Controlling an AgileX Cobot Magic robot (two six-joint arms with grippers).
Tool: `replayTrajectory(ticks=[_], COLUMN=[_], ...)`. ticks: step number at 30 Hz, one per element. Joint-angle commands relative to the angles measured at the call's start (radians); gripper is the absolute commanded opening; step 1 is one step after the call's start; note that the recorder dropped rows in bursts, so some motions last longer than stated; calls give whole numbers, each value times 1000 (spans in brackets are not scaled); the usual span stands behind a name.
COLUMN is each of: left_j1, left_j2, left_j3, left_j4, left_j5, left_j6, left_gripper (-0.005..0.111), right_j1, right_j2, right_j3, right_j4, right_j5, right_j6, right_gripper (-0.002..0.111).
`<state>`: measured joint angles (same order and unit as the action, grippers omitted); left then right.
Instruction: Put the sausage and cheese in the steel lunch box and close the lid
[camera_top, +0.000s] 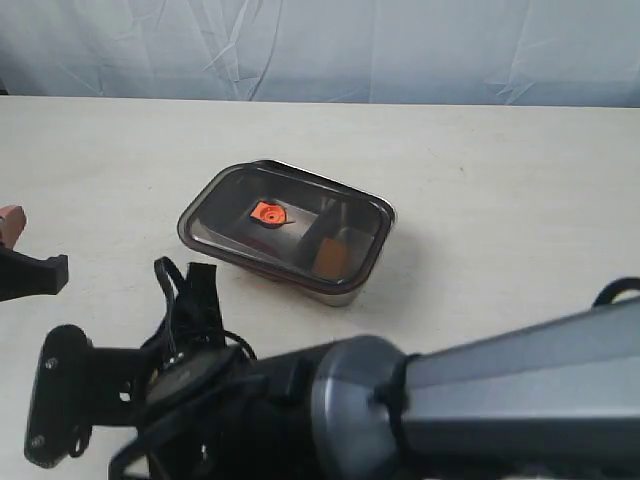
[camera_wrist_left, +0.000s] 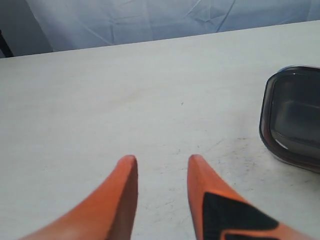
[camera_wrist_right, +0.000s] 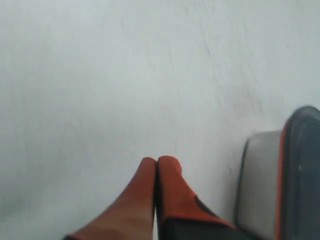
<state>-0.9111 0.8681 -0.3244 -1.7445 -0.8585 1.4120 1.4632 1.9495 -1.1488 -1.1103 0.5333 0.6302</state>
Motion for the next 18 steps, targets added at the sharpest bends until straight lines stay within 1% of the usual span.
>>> replayTrajectory(ticks=[1,4,7,10,12,14,18], left_j1=[-6,-6,-6,-6,-6,-6,-6], left_j2=[-6,-6,-6,-6,-6,-6,-6], left_j3=[7,7,7,7,7,7,7], left_j4=[0,0,0,0,0,0,0], left_j5=[-9,-14,-21,-23,-44,-90,-218], left_j6=[-7,-16,-18,-18,-18,-24,-53], left_gripper=[33,33,33,33,33,33,33], right_j1=[-130,-209,-259,-269,-269,-269,-269], right_j2=[1,3,5,7,11,18,34], right_j3=[-60,-107,-134,-136,-136,-136,-136], right_j4=[170,267,405,566,634,669,672], right_j5=[-240,-265,-261,-225,-201,-189,-194], right_j6=[24,-8,-134,-317,-401,-427,-436], right_gripper=[-1,-1,-1,-1,-1,-1,-1])
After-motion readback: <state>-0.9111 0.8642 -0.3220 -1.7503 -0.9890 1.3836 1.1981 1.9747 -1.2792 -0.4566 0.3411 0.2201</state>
